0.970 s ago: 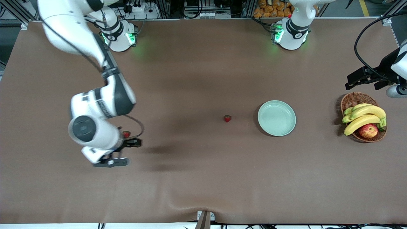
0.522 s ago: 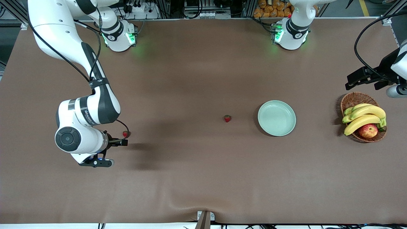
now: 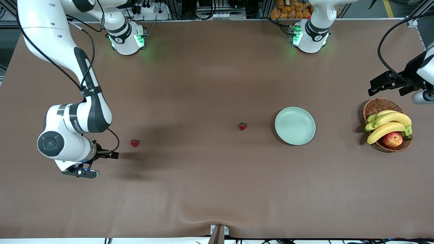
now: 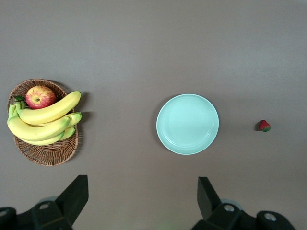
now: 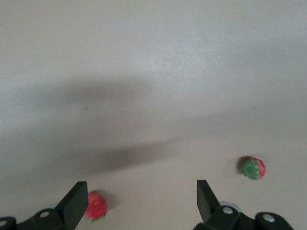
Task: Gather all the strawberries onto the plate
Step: 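Move the right gripper back to the second strawberry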
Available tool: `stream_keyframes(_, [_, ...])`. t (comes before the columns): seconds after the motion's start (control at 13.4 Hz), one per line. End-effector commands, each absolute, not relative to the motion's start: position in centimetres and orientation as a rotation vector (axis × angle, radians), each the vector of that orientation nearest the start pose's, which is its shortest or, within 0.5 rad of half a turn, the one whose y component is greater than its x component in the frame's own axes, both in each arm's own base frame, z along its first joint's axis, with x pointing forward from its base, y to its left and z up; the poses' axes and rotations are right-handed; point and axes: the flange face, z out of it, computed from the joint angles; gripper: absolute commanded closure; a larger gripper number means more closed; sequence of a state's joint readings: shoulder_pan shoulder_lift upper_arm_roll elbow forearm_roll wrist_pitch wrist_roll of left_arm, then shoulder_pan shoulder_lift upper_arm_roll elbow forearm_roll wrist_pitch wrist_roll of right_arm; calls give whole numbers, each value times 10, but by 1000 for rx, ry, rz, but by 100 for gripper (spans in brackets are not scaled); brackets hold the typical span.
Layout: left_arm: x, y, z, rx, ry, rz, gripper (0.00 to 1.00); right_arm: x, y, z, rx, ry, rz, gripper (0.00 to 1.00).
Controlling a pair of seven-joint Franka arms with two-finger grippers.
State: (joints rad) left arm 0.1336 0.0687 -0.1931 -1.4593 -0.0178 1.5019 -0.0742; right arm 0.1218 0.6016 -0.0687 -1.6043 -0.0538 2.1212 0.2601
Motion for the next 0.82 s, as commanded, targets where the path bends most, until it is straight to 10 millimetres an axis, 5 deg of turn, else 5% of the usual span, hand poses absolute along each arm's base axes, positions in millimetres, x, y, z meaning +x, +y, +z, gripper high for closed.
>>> stream_keyframes(0.0, [569,-29,637,-3168,1,25,0,661,44,276,-3213,256,92,0])
stream_keyframes(0.22, [568,-37,639,-3167,64,17,0,661,48,274,-3187,267,98,0])
stream_keyframes(0.52, [567,-39,641,-3184,105,13,0,650,89,266,-3141,240,168,0])
stream_keyframes(0.75, [568,-39,636,-3178,107,32,0,648,90,258,-3145,236,186,0])
